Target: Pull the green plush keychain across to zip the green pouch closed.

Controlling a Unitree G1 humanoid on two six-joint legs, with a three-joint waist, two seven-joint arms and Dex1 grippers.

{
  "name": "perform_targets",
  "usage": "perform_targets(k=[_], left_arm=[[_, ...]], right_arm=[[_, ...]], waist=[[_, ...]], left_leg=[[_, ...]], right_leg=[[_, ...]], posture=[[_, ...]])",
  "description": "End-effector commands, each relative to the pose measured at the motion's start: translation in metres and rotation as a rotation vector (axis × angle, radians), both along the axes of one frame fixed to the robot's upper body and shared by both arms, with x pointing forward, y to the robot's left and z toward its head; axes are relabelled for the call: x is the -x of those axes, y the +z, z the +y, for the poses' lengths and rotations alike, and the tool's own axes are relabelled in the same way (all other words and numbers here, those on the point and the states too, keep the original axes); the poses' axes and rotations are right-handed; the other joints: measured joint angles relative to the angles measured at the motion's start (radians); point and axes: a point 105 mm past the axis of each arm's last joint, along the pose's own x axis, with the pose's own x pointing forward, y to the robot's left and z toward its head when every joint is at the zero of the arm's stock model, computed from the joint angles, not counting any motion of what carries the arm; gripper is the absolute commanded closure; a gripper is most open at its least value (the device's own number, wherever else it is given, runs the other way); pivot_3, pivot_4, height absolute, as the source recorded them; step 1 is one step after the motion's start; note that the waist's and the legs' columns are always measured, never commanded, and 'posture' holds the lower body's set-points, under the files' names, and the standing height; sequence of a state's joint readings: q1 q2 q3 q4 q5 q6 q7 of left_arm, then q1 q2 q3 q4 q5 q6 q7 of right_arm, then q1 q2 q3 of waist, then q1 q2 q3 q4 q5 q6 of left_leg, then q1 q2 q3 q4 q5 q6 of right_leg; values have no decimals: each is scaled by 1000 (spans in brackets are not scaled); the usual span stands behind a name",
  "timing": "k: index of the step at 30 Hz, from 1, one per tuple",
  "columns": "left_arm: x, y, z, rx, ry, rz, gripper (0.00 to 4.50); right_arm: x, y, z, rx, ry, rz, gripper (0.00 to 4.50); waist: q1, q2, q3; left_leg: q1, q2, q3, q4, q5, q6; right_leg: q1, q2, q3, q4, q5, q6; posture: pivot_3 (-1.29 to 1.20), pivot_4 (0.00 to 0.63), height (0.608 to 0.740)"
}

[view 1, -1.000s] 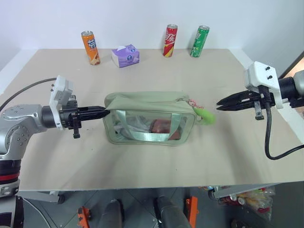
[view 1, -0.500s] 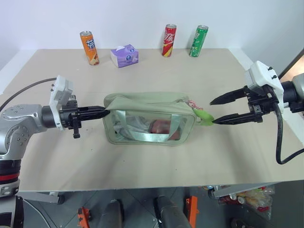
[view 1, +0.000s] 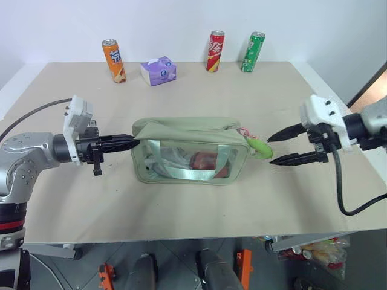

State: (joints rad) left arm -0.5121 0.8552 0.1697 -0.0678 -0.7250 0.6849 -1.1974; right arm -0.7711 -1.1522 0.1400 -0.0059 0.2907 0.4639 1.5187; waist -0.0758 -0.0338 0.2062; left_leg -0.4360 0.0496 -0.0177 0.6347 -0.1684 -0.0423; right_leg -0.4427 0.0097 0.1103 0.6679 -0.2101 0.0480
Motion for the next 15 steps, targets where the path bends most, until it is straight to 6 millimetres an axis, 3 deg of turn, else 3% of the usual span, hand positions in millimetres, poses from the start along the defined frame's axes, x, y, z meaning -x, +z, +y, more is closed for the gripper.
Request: perform_targets(k=[1,15], left_arm=[[3,12,1,-1,1,-47,4500],[3,13,2,2,10,-48,4500]], right_arm=[[0,7,2,4,21,-41,1565],[-8,12,22,-59,57,-29,1565]], waist=[[0,0,0],[0,0,0]], left_leg=[[0,0,0,0,0,0],[0,0,0,0,0,0]], right_leg=[[0,0,0,0,0,0],[0,0,0,0,0,0]], posture=[[0,150,740],[0,150,740]])
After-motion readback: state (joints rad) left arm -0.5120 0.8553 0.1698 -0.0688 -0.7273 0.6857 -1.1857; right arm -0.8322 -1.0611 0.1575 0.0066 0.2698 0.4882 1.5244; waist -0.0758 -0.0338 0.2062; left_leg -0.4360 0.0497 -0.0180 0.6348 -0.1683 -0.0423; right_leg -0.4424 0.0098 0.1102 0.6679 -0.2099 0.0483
